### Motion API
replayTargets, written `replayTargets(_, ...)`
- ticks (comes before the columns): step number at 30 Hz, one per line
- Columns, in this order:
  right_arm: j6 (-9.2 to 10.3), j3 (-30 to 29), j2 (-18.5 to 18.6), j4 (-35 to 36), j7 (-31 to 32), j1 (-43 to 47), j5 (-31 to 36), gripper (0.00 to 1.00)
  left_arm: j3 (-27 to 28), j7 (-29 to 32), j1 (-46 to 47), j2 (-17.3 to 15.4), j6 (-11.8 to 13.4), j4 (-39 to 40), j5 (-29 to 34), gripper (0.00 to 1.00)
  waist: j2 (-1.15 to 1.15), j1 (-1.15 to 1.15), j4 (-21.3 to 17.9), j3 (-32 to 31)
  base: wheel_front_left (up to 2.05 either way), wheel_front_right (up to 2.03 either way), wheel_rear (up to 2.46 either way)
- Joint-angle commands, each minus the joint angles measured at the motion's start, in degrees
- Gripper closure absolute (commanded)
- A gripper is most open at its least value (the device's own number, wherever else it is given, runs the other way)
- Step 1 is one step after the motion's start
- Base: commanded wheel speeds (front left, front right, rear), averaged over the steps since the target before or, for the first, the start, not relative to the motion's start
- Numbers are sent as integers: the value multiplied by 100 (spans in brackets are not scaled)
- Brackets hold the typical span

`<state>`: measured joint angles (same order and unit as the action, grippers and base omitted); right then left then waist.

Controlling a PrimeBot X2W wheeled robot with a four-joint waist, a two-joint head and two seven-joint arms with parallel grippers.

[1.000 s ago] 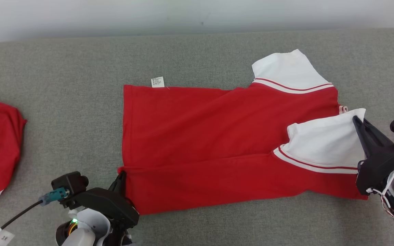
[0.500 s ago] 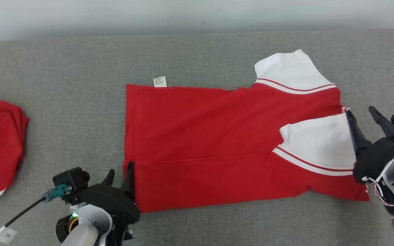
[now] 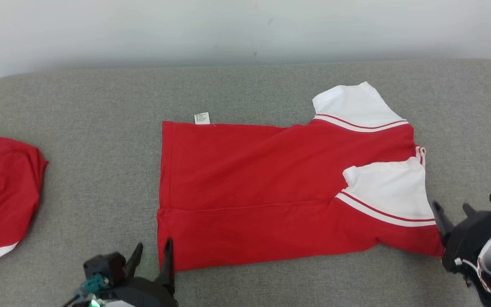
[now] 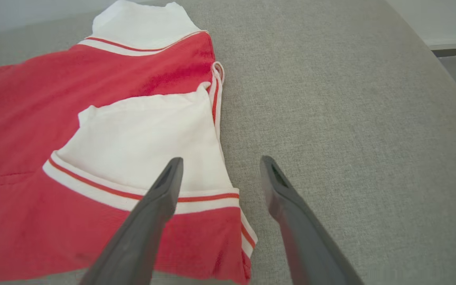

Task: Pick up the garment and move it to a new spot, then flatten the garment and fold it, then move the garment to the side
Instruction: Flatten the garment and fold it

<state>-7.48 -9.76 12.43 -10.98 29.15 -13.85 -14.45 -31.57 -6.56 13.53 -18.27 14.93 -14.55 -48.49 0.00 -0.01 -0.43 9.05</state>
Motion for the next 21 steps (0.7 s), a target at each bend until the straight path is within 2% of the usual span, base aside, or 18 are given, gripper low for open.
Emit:
replayTargets(1, -4, -70, -96, 90, 144, 158, 56, 0, -63, -27, -94, -18, 66, 24, 108, 0, 0, 1, -14, -20, 0, 0, 0)
replayTargets(6, -4, -372, -286, 299, 649, 469, 317, 0, -294, 99, -149, -23, 251, -133, 320, 0, 0, 1, -28, -12, 0, 0, 0)
replayTargets(12, -4, -570, -530, 184, 839, 445, 495, 0, -345, 177, 65, 71, 349, -369, 361, 0, 0, 1, -42, 73, 0, 0, 0)
replayTargets(21, -4, -677, -674, -238, 883, 192, 629, 0, -436, 432, 328, 169, 274, -656, 269, 0, 0, 1, -30, 203, 0, 0, 0)
